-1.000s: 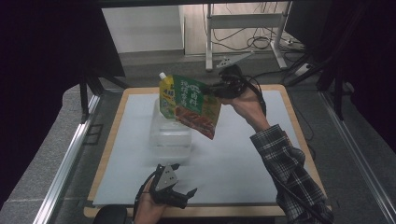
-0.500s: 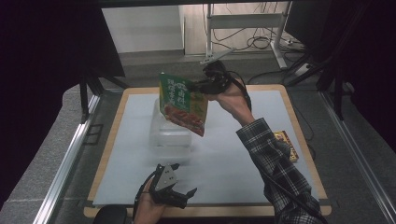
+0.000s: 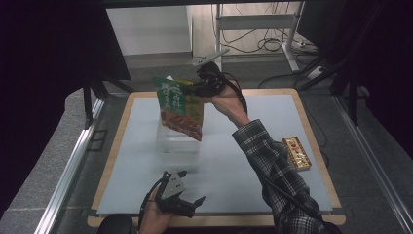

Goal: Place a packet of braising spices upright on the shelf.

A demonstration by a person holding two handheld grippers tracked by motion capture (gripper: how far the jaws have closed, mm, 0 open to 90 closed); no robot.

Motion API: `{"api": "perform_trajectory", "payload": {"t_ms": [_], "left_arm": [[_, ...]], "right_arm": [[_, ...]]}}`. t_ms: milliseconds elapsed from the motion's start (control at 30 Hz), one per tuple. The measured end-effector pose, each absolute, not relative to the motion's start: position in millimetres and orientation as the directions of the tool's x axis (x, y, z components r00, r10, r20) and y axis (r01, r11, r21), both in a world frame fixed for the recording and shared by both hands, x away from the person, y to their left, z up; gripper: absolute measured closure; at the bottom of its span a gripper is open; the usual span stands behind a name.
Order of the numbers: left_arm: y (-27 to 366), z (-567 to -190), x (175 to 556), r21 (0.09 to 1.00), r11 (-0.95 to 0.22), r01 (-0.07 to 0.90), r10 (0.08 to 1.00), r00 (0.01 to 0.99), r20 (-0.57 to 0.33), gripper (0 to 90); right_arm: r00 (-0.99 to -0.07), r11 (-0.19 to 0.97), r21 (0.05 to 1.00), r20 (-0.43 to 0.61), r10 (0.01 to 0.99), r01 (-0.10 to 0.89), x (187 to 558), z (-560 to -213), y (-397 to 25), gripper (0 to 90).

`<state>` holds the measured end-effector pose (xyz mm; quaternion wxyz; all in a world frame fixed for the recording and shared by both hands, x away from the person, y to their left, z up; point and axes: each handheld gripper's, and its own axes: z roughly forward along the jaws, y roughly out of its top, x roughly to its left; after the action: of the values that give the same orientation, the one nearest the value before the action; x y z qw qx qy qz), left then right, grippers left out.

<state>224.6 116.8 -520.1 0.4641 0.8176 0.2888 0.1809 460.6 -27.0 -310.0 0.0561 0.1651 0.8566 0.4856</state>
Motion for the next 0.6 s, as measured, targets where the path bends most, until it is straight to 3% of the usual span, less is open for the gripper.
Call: {"api": "perform_trajectory", "payload": {"t_ms": [600], "left_arm": [[116.1,-520.5,224.2,0.864,-0.398,0.308,0.640,0.768,0.021,0.4]], "right_arm": [[-0.940,0.490,0.836,0.087,0.329,0.249,468.9,-336.1,-3.9,89.2]]}}
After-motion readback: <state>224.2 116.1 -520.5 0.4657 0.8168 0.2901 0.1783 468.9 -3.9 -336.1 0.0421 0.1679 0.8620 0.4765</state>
